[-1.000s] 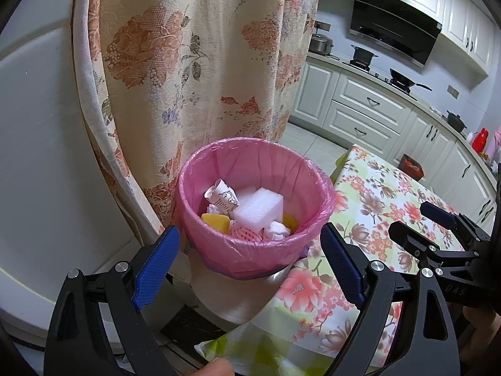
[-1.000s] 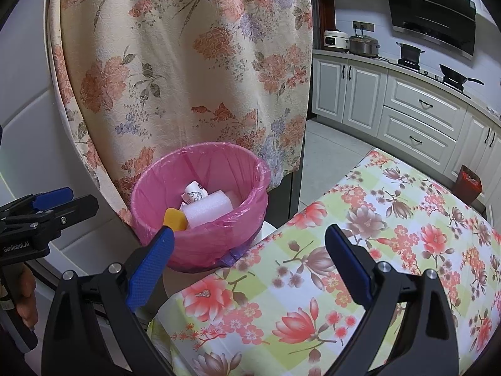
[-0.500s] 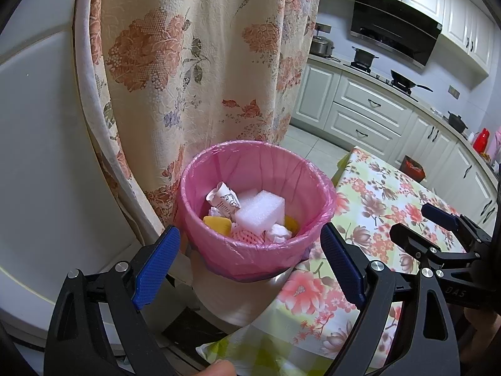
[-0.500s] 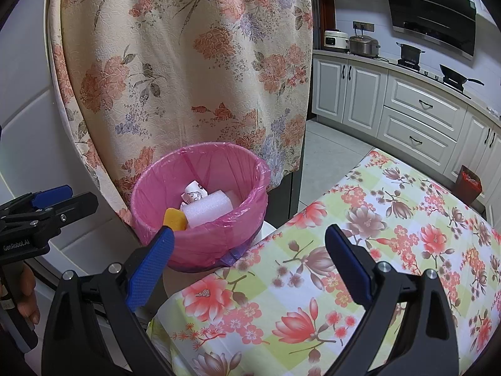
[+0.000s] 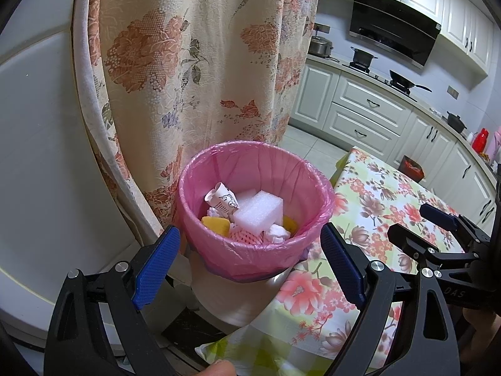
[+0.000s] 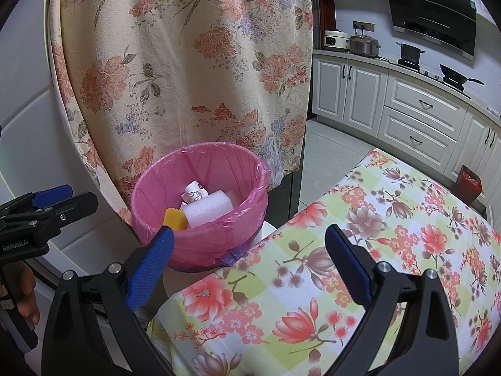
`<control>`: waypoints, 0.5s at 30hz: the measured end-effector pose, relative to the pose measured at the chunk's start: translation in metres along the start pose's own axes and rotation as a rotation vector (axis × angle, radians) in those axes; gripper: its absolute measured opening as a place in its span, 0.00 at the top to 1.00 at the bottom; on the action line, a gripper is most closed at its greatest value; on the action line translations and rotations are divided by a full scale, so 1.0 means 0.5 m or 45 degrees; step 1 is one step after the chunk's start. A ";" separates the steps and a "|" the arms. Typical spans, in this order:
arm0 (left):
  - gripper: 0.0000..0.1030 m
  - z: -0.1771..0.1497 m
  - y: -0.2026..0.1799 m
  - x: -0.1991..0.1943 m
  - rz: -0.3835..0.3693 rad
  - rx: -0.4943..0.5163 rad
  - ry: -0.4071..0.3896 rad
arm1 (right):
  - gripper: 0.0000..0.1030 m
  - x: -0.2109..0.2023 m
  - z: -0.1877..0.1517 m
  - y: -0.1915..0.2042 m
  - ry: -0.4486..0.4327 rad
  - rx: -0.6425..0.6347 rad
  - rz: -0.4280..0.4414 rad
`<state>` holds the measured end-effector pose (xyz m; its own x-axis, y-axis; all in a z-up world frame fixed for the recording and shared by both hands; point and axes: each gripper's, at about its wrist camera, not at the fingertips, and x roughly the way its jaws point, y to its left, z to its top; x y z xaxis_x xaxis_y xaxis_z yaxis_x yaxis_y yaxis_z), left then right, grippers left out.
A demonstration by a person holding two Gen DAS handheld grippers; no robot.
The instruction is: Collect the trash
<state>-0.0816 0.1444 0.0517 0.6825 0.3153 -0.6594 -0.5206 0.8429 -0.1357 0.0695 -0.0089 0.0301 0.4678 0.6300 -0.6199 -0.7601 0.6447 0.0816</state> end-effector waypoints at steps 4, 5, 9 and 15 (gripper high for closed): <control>0.18 0.000 0.000 0.000 0.000 0.001 -0.002 | 0.09 -0.001 0.000 -0.001 0.000 0.002 -0.001; 0.18 -0.001 0.000 0.001 0.001 0.002 -0.001 | 0.09 0.000 0.000 -0.001 -0.001 0.002 0.000; 0.18 0.000 -0.001 0.000 -0.003 0.002 0.001 | 0.09 0.000 0.001 -0.001 0.001 0.002 -0.001; 0.18 0.001 -0.003 0.000 -0.004 0.003 -0.001 | 0.09 -0.001 0.001 0.000 -0.001 0.001 -0.001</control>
<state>-0.0805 0.1432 0.0524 0.6844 0.3129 -0.6585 -0.5172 0.8450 -0.1359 0.0698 -0.0089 0.0306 0.4688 0.6299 -0.6193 -0.7593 0.6456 0.0818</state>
